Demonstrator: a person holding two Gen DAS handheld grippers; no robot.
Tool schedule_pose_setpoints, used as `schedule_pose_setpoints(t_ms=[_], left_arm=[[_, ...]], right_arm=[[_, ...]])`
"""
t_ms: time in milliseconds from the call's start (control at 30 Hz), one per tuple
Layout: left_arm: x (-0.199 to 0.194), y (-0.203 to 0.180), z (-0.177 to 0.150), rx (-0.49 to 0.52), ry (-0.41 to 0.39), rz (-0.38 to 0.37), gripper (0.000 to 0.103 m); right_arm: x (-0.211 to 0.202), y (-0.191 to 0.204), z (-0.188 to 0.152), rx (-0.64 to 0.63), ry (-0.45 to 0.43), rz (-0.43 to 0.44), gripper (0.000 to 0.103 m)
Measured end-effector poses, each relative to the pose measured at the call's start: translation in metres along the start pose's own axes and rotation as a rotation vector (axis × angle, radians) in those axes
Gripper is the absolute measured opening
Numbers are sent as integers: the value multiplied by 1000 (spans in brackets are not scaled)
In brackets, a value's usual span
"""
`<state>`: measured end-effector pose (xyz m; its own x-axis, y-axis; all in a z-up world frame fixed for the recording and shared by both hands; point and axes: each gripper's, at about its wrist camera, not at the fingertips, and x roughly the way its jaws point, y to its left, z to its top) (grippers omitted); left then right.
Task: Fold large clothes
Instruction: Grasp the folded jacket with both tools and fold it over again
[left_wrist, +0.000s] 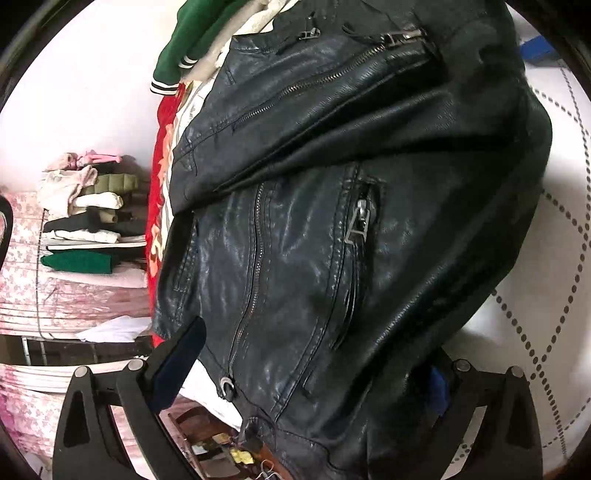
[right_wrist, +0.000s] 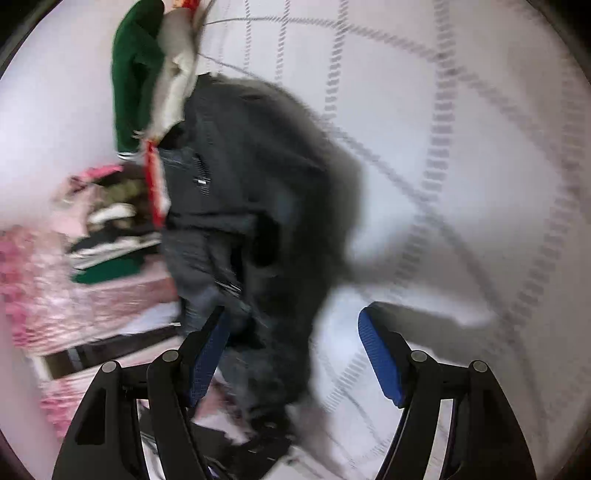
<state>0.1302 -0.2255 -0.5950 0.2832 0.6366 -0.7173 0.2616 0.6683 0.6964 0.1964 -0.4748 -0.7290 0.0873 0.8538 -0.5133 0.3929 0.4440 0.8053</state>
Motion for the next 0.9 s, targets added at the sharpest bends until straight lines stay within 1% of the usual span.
schedule_pose_setpoints(t_ms=[33,100,133,167,200,233,267,367,400,433,500,567,600,633,667,700,733,767,800,833,900], left_arm=[[-5,-2,1,-6,-7,-13,98],[-10,2,-2,-21,-34,-36,76],[-14,5,-4,-26,-52,-59,66],[-17,6,-5,-27,-66,-94,44],[-20,5,-5,-25,-79,-120,24],[-24,3,-5,-15,-93,-138,14],[-27,2,-6,-4,-102,-140,9],[-32,12,-11,-24,-104,-205,6],[-38,15,-12,-36,-108,-217,5],[-47,21,-17,-51,-115,-240,5],[-67,30,-25,-57,-122,-286,5],[-90,43,-33,-69,-126,-360,5],[-102,51,-35,-78,-135,-404,5],[-112,60,-36,-83,-145,-444,6],[-121,71,-36,-92,-158,-479,6],[-123,82,-35,-100,-164,-509,6],[-122,95,-31,-115,-162,-551,6],[-118,105,-28,-134,-156,-580,6],[-109,121,-24,-170,-148,-624,6],[-101,129,-22,-182,-142,-645,6],[-70,155,-14,-224,-127,-687,7]], right_arm=[[10,1,3,3,21,26,74],[33,8,9,14,39,59,74],[42,12,12,14,40,65,74],[48,17,14,16,35,64,74],[55,24,16,15,30,65,68],[63,31,18,5,35,45,56],[69,35,18,3,41,22,33],[71,46,15,7,11,13,25],[66,50,12,18,5,27,21],[58,56,7,22,-1,33,21],[38,72,-8,5,-8,20,20],[14,88,-24,-7,-17,0,20],[-2,99,-33,-15,-22,-35,20],[-16,114,-41,-44,-26,-92,20],[-24,124,-47,-62,-30,-134,20],[-33,137,-53,-64,-33,-183,20],[-38,150,-56,-56,-35,-211,20],[-38,160,-57,-55,-38,-233,21],[-35,174,-55,-54,-38,-266,21],[-27,191,-52,-60,-30,-300,21],[-6,218,-42,-72,-28,-339,23]])
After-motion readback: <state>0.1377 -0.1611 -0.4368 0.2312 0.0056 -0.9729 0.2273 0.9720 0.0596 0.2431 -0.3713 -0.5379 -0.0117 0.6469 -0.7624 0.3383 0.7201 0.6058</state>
